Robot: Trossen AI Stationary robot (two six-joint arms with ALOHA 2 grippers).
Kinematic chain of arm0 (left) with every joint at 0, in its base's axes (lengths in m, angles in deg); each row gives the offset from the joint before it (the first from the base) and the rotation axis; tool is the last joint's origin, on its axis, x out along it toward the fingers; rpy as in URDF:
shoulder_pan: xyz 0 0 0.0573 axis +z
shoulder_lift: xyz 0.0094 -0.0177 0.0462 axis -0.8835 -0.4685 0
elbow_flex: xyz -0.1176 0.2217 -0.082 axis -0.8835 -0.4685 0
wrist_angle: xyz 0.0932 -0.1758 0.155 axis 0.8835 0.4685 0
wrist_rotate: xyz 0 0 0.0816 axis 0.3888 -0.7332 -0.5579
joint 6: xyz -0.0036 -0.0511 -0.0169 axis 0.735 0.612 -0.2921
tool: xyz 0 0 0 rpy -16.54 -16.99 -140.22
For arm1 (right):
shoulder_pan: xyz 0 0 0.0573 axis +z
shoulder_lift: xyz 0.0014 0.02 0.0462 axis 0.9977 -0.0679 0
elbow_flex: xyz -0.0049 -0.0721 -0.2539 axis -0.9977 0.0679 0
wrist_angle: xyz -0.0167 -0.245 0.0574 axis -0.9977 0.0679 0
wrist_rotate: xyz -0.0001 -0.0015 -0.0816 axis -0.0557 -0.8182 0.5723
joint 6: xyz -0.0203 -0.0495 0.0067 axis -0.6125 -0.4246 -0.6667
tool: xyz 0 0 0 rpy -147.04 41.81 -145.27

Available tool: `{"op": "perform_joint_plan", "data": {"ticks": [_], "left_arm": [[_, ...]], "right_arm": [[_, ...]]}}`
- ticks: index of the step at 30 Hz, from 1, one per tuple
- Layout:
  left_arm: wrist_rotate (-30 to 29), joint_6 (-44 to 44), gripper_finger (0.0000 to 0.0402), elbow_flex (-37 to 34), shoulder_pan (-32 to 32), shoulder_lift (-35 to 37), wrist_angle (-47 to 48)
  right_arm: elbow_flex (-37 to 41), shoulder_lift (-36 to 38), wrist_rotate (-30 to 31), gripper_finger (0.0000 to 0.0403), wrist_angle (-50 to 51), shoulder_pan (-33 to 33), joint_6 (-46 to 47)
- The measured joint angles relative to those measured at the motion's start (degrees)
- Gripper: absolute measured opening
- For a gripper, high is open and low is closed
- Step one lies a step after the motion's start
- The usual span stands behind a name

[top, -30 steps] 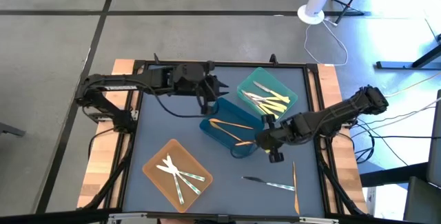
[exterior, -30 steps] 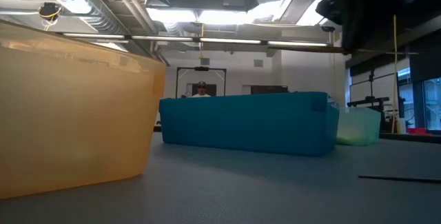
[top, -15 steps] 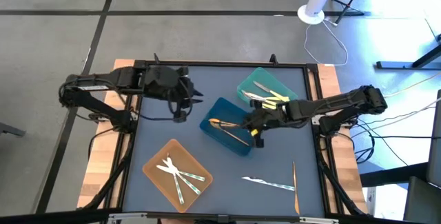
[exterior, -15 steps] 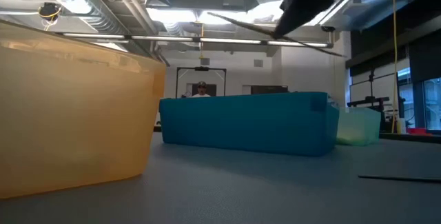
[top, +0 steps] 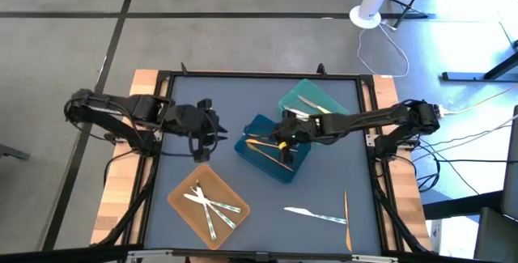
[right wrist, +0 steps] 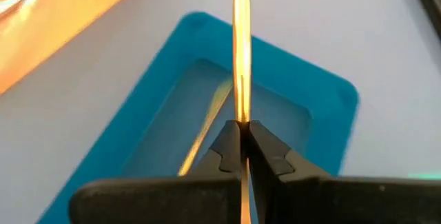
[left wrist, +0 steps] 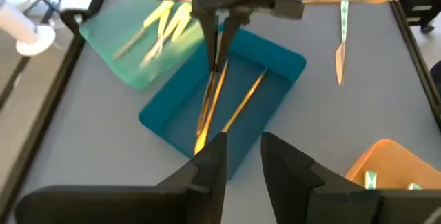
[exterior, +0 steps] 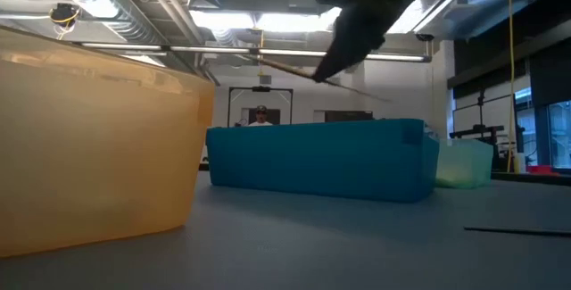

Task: Sort silverware by color (type)
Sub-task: Put the left gold knife into the dark blue bin

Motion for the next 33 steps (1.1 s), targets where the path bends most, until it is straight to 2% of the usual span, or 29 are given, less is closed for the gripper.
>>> {"op": "perform_joint_plan", "data": {"ticks": [9, 19, 25, 33], "left_arm": [[-0.96, 5.91, 0.0084, -13.53, -3.07, 3.87, -8.19], [-0.57, 6.45, 0.0084, -25.32, -3.85, 4.2, -24.49], [-0.5, 6.47, 0.0084, -29.5, -3.84, 4.19, -30.7], [-0.5, 6.47, 0.0084, -30.81, -3.8, 4.2, -33.06]], "right_arm": [[0.1, -4.04, -1.85, 0.0, -2.41, -1.0, -0.12], [-0.05, -7.91, -2.02, 0.0, -2.92, -1.05, 0.44], [0.07, -10.67, -2.02, 0.0, -1.49, -1.03, 0.81], [0.04, -15.28, -2.02, 0.0, -2.41, -1.03, 0.88]]}}
